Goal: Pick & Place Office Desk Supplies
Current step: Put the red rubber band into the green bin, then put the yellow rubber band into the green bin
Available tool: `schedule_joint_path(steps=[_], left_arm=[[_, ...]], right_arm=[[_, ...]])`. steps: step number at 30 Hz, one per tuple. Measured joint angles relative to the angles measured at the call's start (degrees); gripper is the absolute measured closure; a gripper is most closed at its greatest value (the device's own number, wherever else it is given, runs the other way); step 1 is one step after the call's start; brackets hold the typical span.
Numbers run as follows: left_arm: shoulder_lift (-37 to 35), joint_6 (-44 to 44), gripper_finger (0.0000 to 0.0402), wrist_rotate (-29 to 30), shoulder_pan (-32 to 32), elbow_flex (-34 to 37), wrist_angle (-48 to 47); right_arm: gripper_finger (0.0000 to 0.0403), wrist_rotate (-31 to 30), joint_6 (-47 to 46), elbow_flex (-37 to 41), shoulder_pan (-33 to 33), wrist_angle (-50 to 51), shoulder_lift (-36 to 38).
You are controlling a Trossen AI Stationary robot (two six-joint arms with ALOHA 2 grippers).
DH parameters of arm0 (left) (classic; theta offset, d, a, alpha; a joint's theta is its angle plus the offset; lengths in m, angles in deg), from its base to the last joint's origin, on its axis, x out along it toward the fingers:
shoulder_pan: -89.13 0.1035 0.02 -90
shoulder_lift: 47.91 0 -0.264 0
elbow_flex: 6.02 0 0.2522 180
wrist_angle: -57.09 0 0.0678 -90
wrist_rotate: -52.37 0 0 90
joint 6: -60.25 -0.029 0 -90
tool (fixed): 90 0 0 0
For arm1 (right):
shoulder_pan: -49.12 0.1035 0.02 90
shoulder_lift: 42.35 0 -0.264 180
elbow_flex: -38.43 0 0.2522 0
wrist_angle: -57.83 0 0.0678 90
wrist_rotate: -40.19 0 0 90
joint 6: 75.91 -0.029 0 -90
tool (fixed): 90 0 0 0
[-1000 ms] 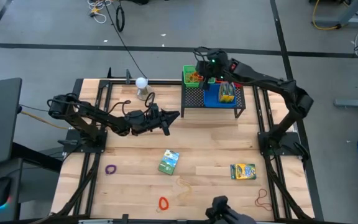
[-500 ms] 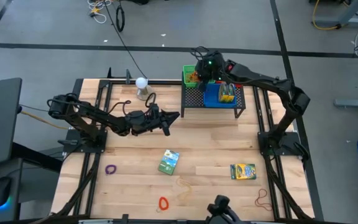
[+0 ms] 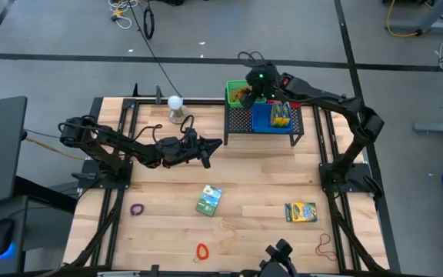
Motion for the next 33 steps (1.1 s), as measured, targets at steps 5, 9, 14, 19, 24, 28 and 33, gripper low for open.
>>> schedule_joint_path(steps=[5, 9, 14, 19, 24, 28, 33], left_arm=[[0.0, 0.2, 0.0348, 0.0, 0.0, 0.0, 0.0], [0.0, 0.2, 0.0348, 0.0, 0.0, 0.0, 0.0], [0.0, 0.2, 0.0348, 0.0, 0.0, 0.0, -0.3], [0.0, 0.4, 0.0348, 0.0, 0.0, 0.0, -0.7], [0.0, 0.9, 0.0348, 0.0, 0.0, 0.0, -1.1], [0.0, 2.8, 0.0348, -0.4, 0.0, 0.0, -3.4], [0.0, 6.2, 0.0348, -2.2, 0.0, 0.0, -8.0]], right_arm=[[0.0154, 3.4, -10.6, 0.0, -2.6, 0.0, 0.0], [0.0135, 6.3, -17.4, 0.0, -4.0, 0.0, 0.0], [0.0107, 10.8, -25.6, 0.0, -5.1, 0.0, 0.0], [0.0088, 10.9, -28.4, 0.0, -5.3, 0.1, 0.2], [0.0087, 11.3, -20.9, 0.0, -4.9, -0.8, 2.7], [0.0098, 16.0, -14.5, 0.0, -4.8, 0.5, 8.5], [0.0172, 15.5, -5.8, 0.8, -2.3, 8.0, 18.8]])
